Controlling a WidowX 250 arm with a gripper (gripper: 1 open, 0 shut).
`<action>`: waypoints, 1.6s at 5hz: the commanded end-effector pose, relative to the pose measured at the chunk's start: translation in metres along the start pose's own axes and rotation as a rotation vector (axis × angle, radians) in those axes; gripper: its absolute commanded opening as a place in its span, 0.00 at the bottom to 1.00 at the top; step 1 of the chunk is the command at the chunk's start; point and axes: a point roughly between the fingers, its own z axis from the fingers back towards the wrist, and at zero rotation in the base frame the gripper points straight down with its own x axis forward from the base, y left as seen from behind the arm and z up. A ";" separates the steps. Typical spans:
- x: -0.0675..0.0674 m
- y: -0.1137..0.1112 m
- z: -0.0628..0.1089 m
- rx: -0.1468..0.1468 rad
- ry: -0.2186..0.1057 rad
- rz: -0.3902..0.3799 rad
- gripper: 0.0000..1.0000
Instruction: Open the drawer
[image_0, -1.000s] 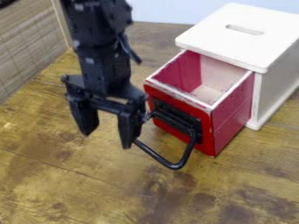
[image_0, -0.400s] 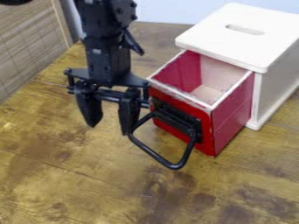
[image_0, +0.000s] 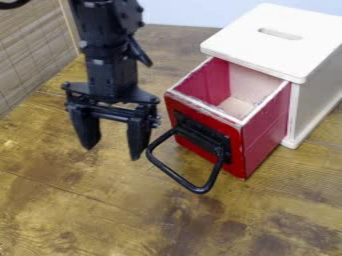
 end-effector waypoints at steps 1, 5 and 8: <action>0.003 0.002 0.022 -0.007 -0.070 0.036 1.00; 0.008 -0.029 0.012 0.016 -0.042 -0.032 0.00; 0.015 -0.016 0.036 -0.012 -0.082 -0.134 1.00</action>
